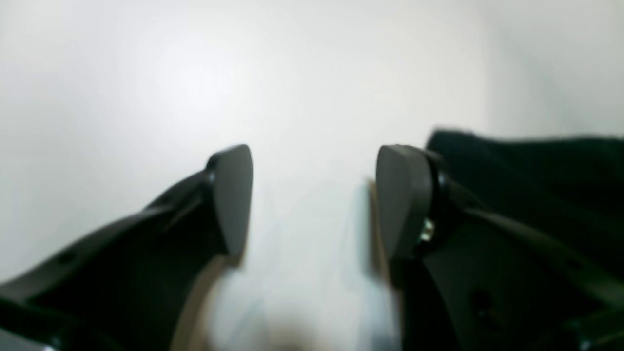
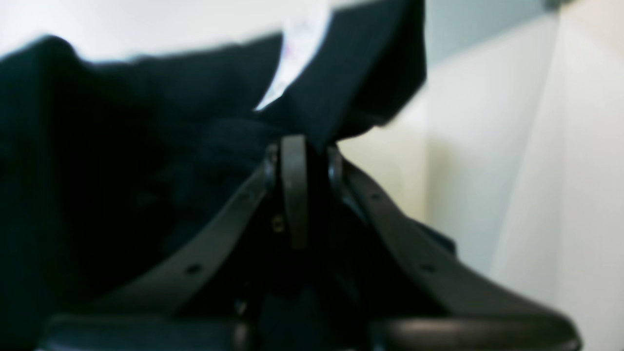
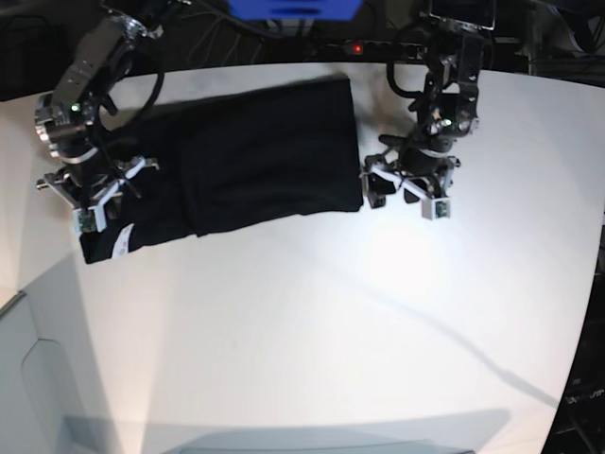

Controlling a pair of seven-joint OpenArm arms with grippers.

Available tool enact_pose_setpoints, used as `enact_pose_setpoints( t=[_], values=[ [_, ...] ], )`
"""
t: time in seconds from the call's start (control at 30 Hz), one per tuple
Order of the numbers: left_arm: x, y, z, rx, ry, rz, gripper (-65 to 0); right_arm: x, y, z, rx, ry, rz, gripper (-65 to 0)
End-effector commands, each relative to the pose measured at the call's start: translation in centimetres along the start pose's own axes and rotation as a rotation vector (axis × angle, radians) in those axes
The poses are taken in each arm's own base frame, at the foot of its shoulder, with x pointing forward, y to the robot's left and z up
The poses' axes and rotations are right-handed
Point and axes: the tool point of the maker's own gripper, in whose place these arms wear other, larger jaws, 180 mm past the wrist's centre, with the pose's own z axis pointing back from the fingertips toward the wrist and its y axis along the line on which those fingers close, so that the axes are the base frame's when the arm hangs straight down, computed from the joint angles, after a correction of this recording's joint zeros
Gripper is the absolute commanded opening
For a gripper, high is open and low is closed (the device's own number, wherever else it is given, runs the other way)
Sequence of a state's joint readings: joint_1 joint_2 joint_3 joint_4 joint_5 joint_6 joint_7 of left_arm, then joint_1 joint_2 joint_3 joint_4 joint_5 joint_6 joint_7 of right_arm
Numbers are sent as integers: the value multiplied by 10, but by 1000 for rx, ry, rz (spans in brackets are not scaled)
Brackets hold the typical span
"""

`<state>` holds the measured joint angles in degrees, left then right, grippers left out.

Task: Fold the T-shirt properly
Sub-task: 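Lift and swing the bundle end with the right gripper toward the left gripper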

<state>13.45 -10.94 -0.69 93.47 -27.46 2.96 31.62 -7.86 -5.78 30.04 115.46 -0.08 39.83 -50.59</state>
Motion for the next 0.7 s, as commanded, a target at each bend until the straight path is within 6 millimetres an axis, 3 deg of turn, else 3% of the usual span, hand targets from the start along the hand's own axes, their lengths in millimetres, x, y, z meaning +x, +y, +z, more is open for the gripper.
enact_pose_setpoints(
  t=[0.0, 0.17, 0.3, 0.5, 0.67],
  values=[
    [10, -4, 1, -13, -32, 3, -261, 7, 5, 2, 12, -23, 15, -650],
    [9, -5, 1, -14, -31, 1, -261, 9, 58, 0, 149, -27, 65, -650],
    [8, -4, 0, -11, -27, 1, -261, 27, 115, 3, 309, -87, 113, -650],
    [8, -2, 0, -6, -26, -3, -261, 66, 197, 22, 548, -213, 162, -650],
    [8, -2, 0, -3, -28, 0, -261, 82, 259, 49, 718, -284, 273, -650]
  ],
)
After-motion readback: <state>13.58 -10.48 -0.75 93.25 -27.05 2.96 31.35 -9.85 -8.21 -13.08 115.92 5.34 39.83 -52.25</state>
